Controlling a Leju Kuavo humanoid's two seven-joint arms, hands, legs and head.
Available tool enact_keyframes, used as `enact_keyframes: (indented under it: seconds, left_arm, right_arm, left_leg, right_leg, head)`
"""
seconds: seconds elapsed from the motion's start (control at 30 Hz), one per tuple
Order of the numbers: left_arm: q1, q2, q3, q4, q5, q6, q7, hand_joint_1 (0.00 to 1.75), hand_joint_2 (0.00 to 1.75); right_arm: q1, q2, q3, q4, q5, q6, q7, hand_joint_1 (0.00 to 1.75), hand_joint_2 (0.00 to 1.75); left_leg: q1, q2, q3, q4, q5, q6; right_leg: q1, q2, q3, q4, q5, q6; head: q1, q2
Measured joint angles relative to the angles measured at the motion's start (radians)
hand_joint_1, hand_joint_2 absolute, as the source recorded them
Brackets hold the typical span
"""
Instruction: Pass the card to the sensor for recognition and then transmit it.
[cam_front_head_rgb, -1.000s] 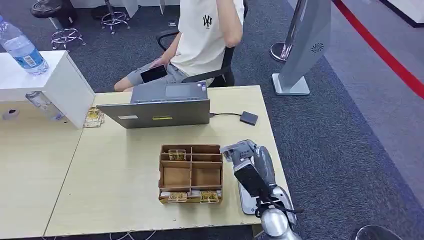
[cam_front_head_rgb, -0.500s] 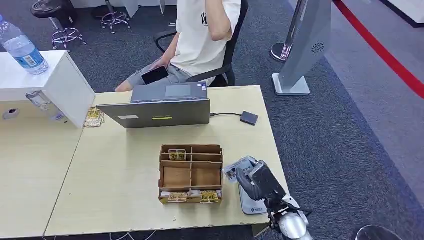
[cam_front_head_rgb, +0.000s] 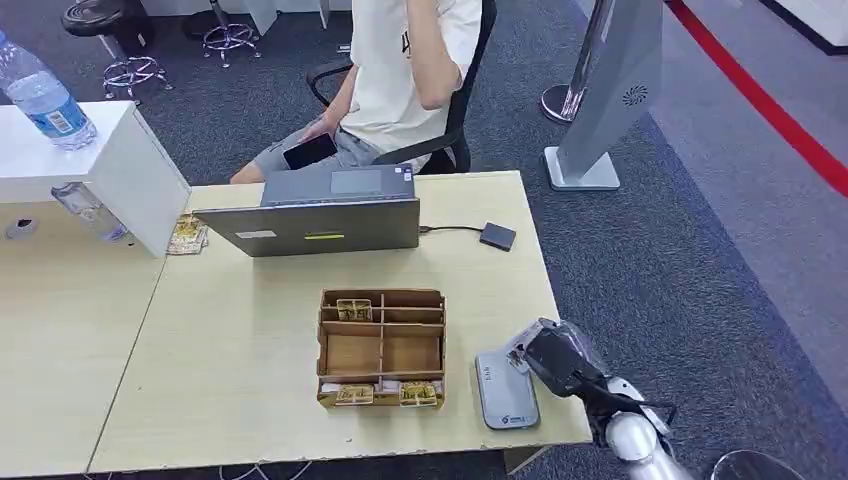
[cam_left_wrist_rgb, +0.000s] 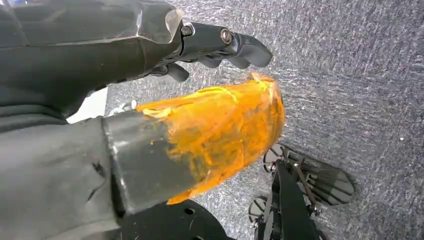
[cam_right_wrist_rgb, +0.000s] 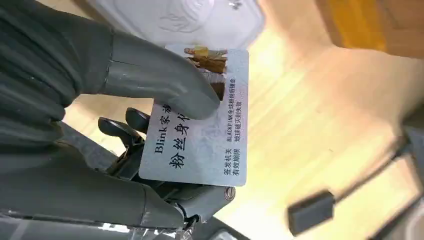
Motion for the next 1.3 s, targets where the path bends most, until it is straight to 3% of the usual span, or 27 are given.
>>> enact_keyframes:
  seconds: [0.27,0.63,1.3]
  left_arm:
    - [0.001,-0.01,0.01,0.0,-0.001,0.0,0.013,0.0,0.0]
    - [0.004,-0.022,0.023,0.0,-0.001,0.001,0.012,0.0,0.0]
    - [0.004,-0.027,0.059,0.0,0.001,0.003,-0.001,0.0,0.0]
  right_arm:
    - [-0.02,-0.027,0.0,0.055,-0.019,0.091,-0.011,1.75,1.75]
    - [-0.033,-0.036,-0.006,0.063,-0.167,0.209,-0.049,1.75,1.75]
    - [-0.03,-0.063,0.052,0.032,-0.027,0.175,-0.027,1.75,1.75]
  left_leg:
    - [0.0,0.0,0.0,0.0,0.0,0.0]
    - [0.0,0.0,0.0,0.0,0.0,0.0]
    - [0.0,0.0,0.0,0.0,0.0,0.0]
  right_leg:
    - [0.0,0.0,0.0,0.0,0.0,0.0]
    - [0.0,0.0,0.0,0.0,0.0,0.0]
    - [0.0,0.0,0.0,0.0,0.0,0.0]
  head:
    - [0.0,0.0]
    - [0.0,0.0]
    - [0.0,0.0]
